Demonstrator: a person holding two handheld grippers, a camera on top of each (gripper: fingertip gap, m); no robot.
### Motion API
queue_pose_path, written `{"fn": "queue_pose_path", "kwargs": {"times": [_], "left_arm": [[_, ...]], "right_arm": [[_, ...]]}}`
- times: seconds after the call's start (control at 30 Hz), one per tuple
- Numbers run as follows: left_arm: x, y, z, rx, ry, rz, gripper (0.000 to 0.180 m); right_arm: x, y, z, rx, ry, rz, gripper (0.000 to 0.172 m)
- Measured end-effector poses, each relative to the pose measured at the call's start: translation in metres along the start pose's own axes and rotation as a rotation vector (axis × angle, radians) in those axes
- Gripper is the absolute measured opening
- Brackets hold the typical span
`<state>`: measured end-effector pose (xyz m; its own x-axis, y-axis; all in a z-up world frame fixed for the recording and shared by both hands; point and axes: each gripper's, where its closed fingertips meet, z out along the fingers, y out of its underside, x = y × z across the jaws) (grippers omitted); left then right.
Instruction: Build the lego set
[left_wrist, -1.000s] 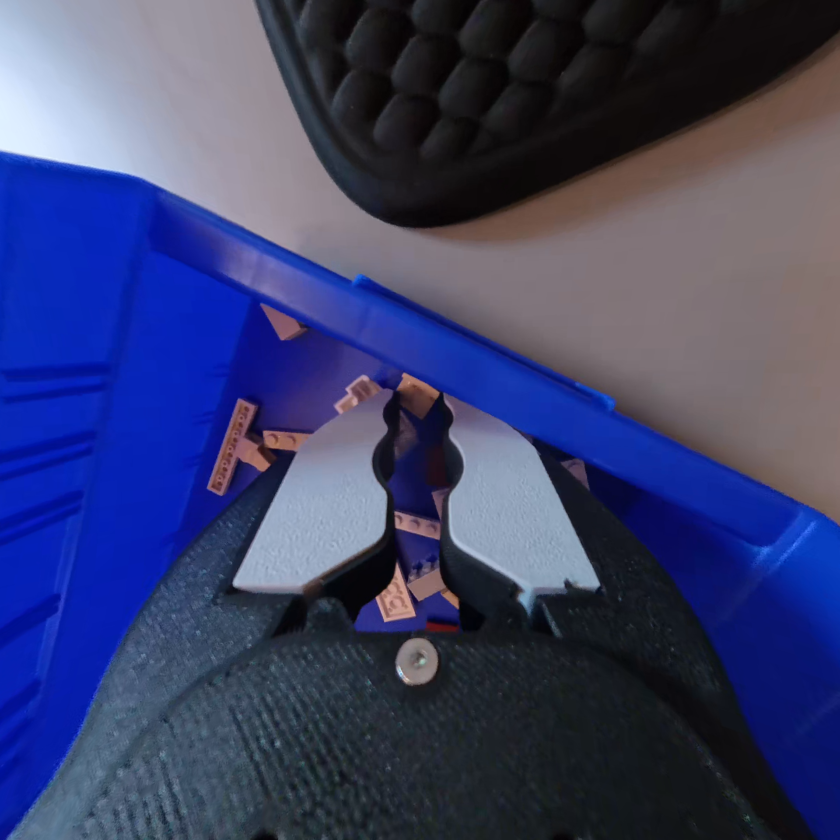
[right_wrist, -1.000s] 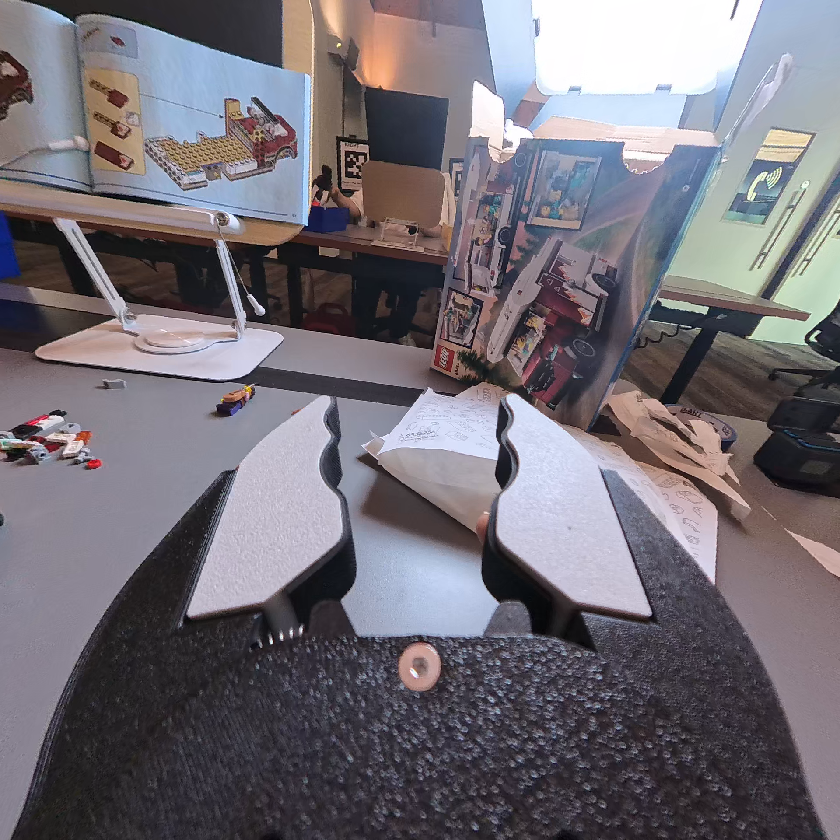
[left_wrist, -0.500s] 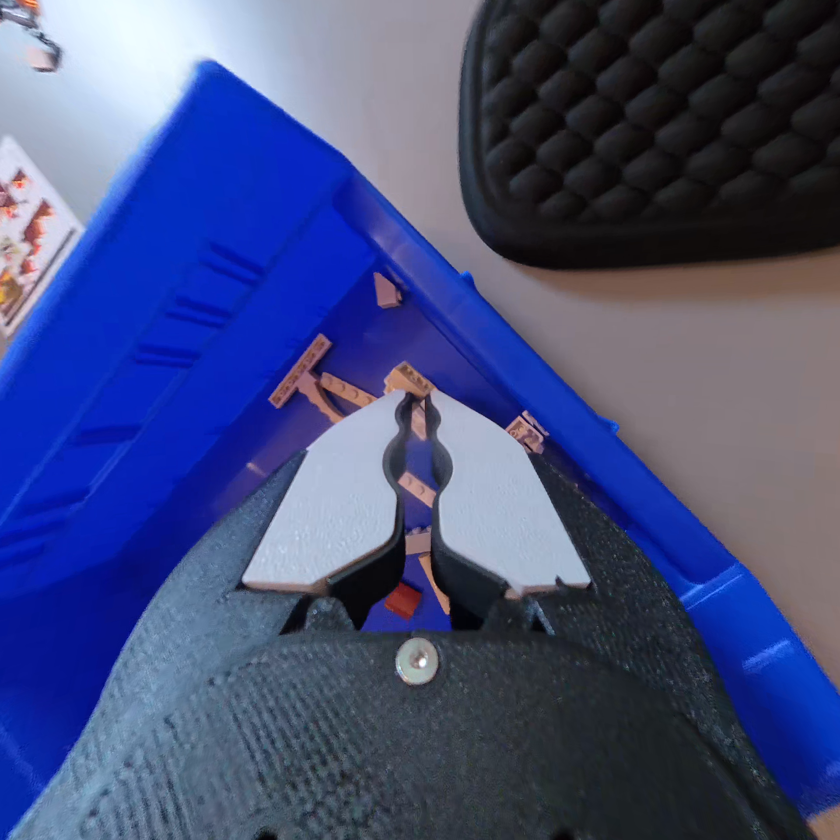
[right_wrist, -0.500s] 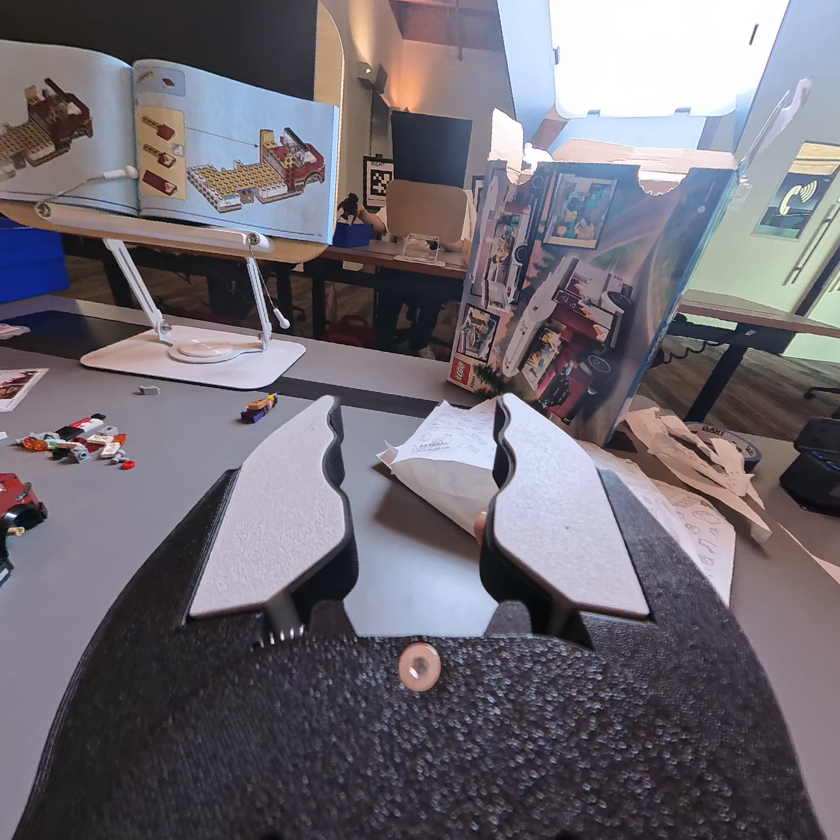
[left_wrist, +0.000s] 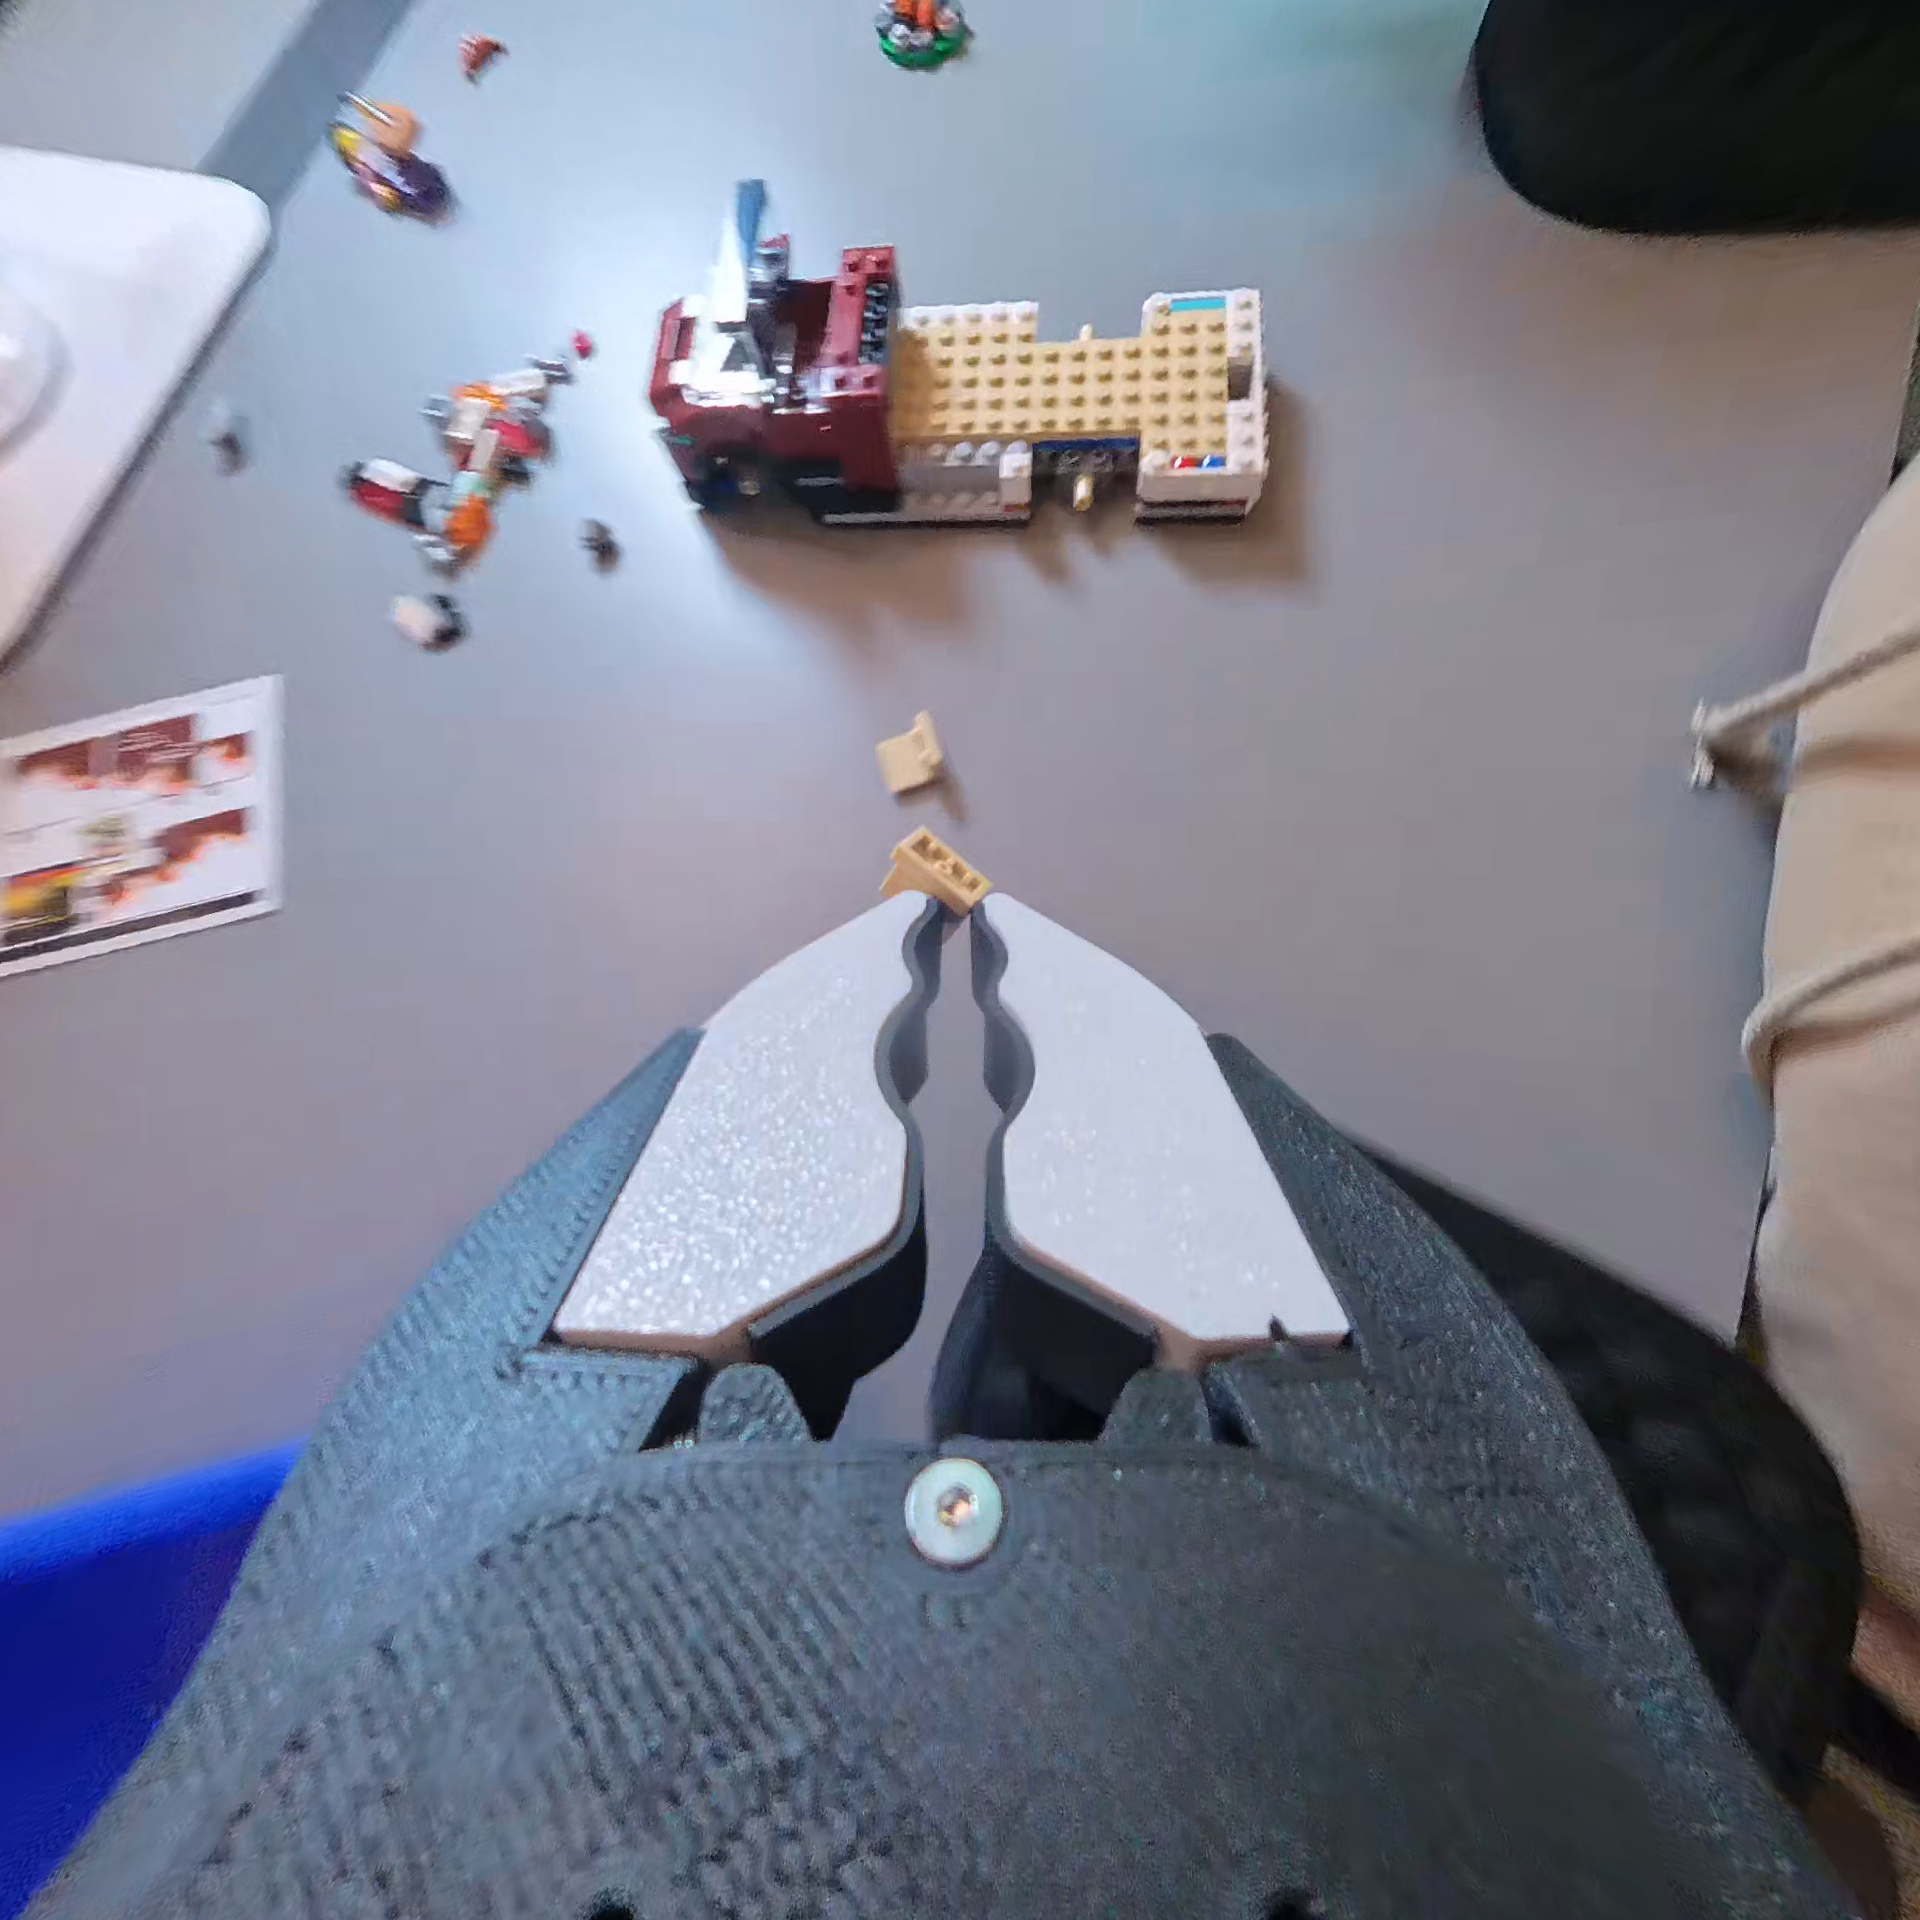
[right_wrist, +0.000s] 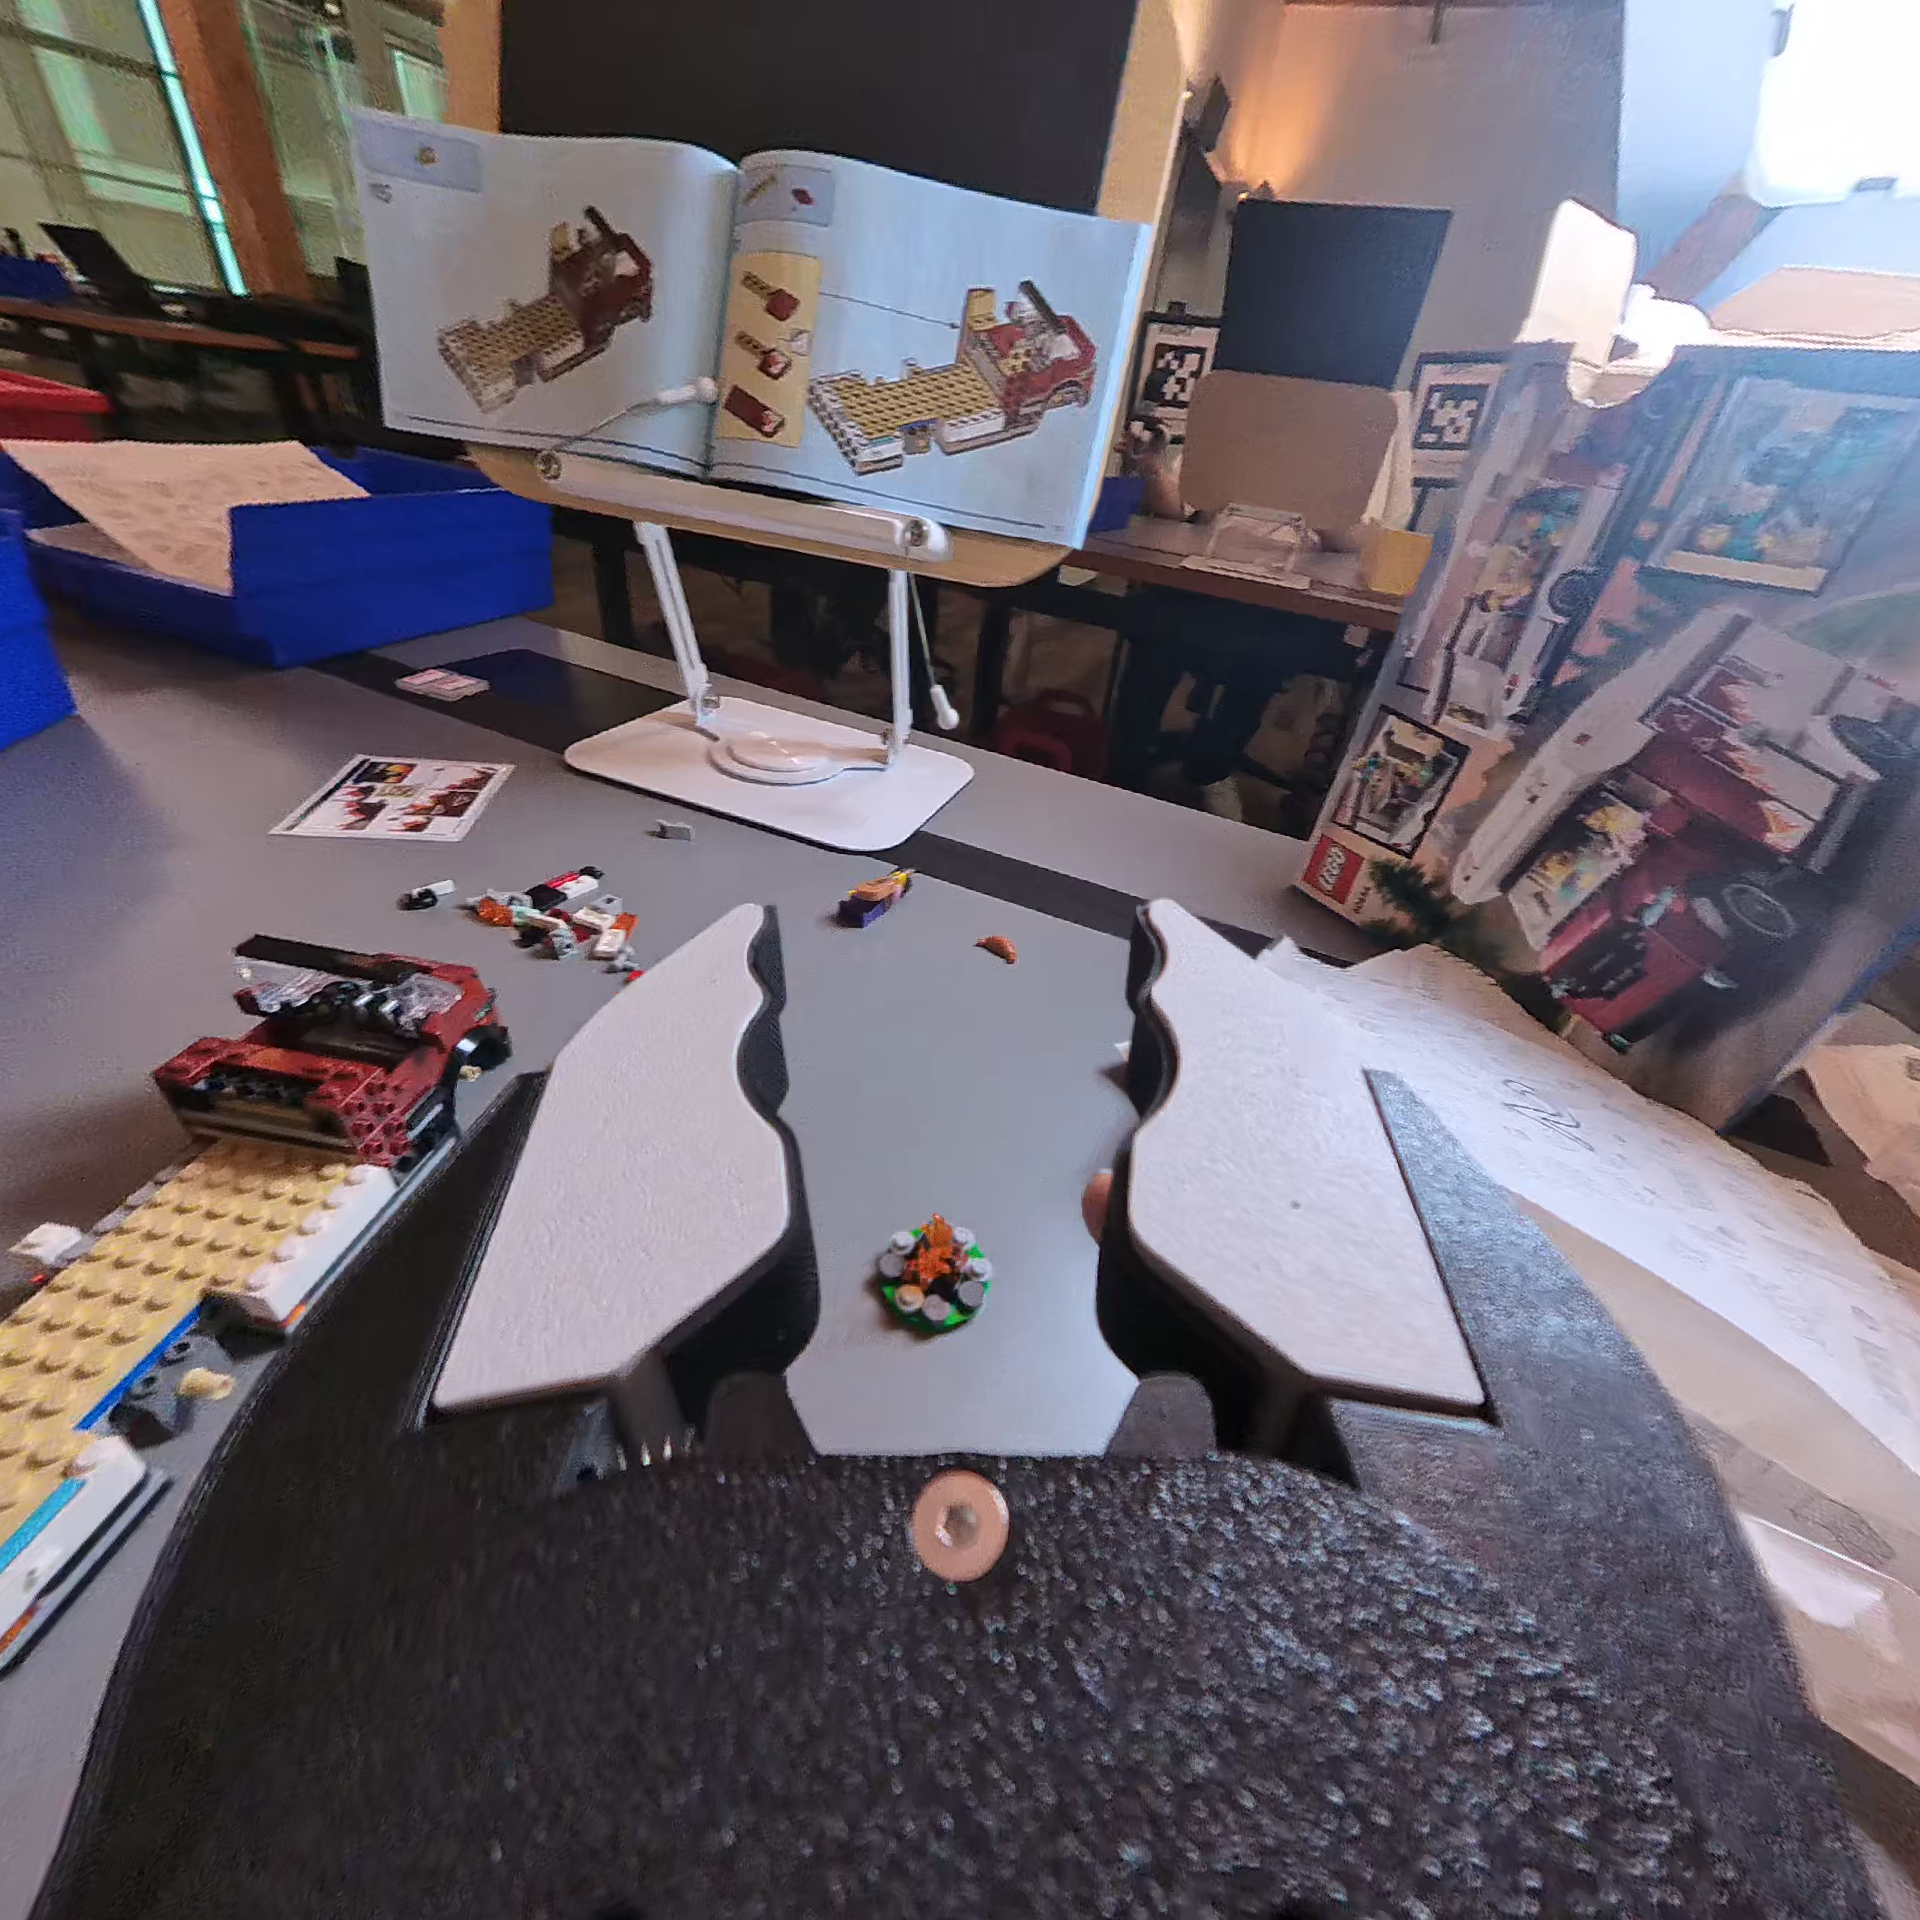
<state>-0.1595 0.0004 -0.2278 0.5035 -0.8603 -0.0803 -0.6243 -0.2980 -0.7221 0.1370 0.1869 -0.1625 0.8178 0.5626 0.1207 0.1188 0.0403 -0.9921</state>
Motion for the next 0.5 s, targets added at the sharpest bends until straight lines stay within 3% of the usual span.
{"fn": "queue_pose_path", "kwargs": {"times": [0.23, 0.3, 0.37, 0.43, 0.5], "left_arm": [[0.021, -0.008, 0.092, -0.133, 0.025, -0.036, 0.005], [0.021, -0.010, 0.103, -0.157, 0.003, -0.012, 0.006], [0.025, -0.016, 0.107, -0.149, 0.017, 0.001, 0.020], [0.027, -0.020, 0.104, -0.127, 0.028, -0.001, 0.033], [0.023, -0.024, 0.097, -0.081, 0.014, -0.018, 0.035]], "right_arm": [[-0.034, 0.011, -0.001, -0.037, -0.150, 0.039, 0.063], [-0.040, 0.012, -0.001, -0.034, -0.180, 0.062, 0.063], [-0.043, 0.012, -0.001, -0.034, -0.197, 0.070, 0.063], [-0.045, 0.012, -0.003, -0.035, -0.206, 0.074, 0.063], [-0.046, 0.014, -0.003, -0.040, -0.211, 0.076, 0.063]]}}
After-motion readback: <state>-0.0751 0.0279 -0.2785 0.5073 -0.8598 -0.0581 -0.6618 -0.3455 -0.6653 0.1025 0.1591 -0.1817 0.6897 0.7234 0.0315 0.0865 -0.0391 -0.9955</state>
